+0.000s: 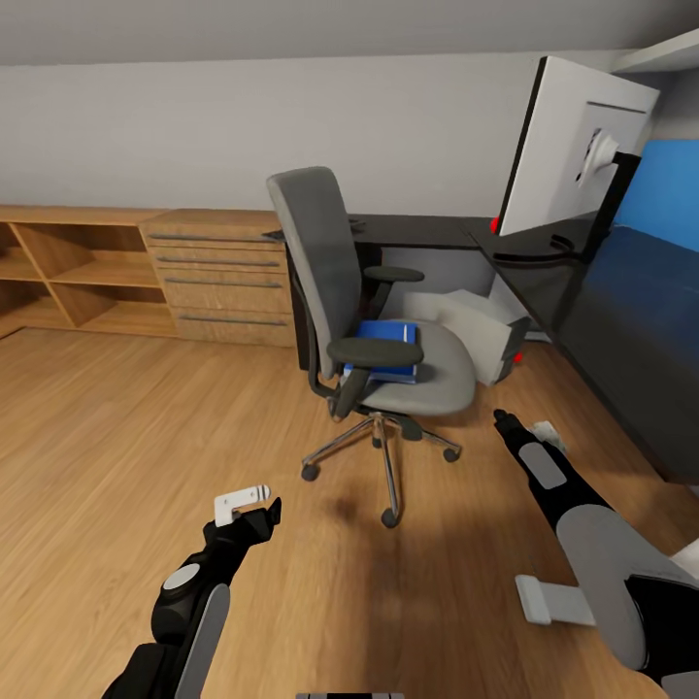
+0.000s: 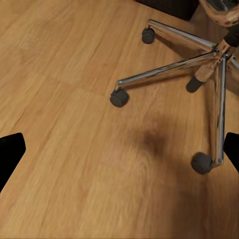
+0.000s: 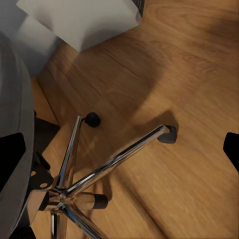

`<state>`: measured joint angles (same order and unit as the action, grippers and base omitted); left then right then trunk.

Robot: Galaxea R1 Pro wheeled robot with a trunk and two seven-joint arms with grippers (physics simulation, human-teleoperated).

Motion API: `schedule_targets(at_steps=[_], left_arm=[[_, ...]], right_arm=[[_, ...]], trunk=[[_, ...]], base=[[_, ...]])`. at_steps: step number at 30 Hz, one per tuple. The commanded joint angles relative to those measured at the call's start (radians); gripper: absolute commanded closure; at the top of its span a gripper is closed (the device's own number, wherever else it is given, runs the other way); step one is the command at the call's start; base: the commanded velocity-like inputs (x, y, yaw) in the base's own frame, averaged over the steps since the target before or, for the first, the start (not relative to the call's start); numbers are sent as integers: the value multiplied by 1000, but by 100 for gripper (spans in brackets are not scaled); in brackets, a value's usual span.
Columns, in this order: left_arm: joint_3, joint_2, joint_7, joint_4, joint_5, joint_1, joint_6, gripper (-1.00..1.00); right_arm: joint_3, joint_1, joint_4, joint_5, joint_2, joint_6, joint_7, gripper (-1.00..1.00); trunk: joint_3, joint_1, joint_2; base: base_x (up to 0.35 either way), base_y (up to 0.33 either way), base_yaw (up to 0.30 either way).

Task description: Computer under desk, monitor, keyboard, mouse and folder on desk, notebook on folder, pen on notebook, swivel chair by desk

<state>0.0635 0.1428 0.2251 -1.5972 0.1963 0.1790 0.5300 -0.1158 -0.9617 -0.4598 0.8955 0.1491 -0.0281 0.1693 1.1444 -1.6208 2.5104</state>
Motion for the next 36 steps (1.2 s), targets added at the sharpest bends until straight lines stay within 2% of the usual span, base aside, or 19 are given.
schedule_targets(at_steps=[1, 18, 26, 36], left_arm=[[1, 0, 9, -1, 11, 0, 3, -100], [-1, 0, 9, -10, 9, 1, -3, -100], [-3, 0, 11, -19, 9, 0, -2, -100], [-5, -1, 11, -18, 9, 0, -2, -100]], right_arm=[[-1, 0, -2, 7, 0, -3, 4, -100], [-2, 0, -2, 7, 3, -2, 6, -100], [-2, 0, -2, 34, 2, -3, 6, -100], [-2, 0, 0, 39, 3, -3, 6, -100]], trunk=[[1, 0, 0], [1, 0, 0], [1, 0, 0], [1, 0, 0]], base=[[39, 0, 0], [152, 0, 0], [130, 0, 0], [203, 0, 0]])
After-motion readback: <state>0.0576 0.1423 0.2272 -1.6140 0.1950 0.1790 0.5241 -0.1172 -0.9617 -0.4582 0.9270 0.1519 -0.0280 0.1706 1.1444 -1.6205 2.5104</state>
